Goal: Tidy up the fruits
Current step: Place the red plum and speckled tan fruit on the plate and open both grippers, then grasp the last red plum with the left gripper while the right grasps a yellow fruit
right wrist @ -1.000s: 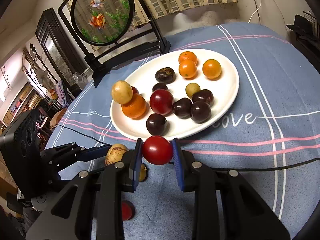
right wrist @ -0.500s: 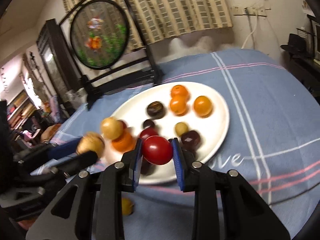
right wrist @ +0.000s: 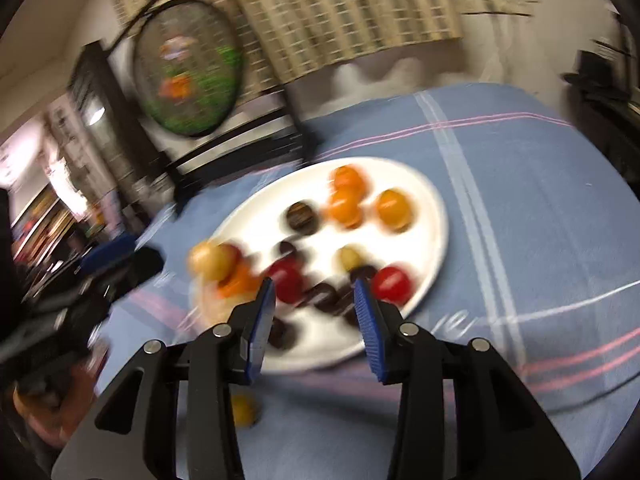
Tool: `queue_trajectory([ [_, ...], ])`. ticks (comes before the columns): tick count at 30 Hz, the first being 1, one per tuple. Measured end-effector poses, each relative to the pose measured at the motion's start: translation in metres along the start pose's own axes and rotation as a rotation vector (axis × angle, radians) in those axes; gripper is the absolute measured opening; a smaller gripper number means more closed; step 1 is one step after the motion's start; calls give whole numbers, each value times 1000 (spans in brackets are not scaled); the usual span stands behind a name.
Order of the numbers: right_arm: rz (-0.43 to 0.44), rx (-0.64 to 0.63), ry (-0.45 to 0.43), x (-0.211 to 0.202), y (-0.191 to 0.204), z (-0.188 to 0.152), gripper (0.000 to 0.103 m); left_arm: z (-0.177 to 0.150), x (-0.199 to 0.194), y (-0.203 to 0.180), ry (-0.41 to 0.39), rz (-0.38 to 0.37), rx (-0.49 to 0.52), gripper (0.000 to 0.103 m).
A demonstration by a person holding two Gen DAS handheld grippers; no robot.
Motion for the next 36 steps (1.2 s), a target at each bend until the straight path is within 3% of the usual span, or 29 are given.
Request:
queue_trajectory([
  [2, 20, -76, 32, -7, 22, -18, 41, -16, -14, 21, -7, 44, -37, 91],
  [6, 39, -173, 156, 7, 52, -51, 41, -47, -22, 60, 51, 110, -136, 91],
  [10, -12, -276, 208, 26, 64, -66, 41, -56, -28, 81, 71, 48, -274, 91],
  [15, -41, -298, 254, 41, 62, -73, 38, -54, -30, 76, 58, 57, -248, 91],
  [17, -49, -307, 260, 41, 64, -74, 28, -54, -32, 68, 51, 62, -206, 91],
  [19, -39, -277, 246, 37, 62, -69, 28, -57, -31, 56, 59, 41, -148, 90],
  [20, -35, -253, 231, 33, 58, -66, 28, -58, -30, 49, 71, 1, -124, 90],
  [22, -20, -173, 177, 20, 45, -55, 28, -67, -27, 20, 133, -163, -39, 89],
  [24, -31, -110, 120, 8, 31, -42, 28, -77, -28, -5, 154, -229, 59, 83],
  [25, -38, -92, 108, 5, 26, -40, 28, -85, -29, -26, 164, -251, 161, 78],
  [28, -38, -46, 100, 3, 15, -36, 28, -109, -32, -63, 204, -329, 335, 65],
  [32, -32, -50, 113, 8, 19, -35, 28, -128, -29, -77, 241, -335, 412, 60],
  [36, -20, -65, 122, 8, 23, -37, 28, -133, -18, -67, 295, -324, 372, 41],
])
Point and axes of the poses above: each gripper's, at about its wrist camera, not at the fingertips, and x roughly the way its jaws point, y to its left, z to its top, the point moved 5 cm from there along x, roughly the way its jaws point
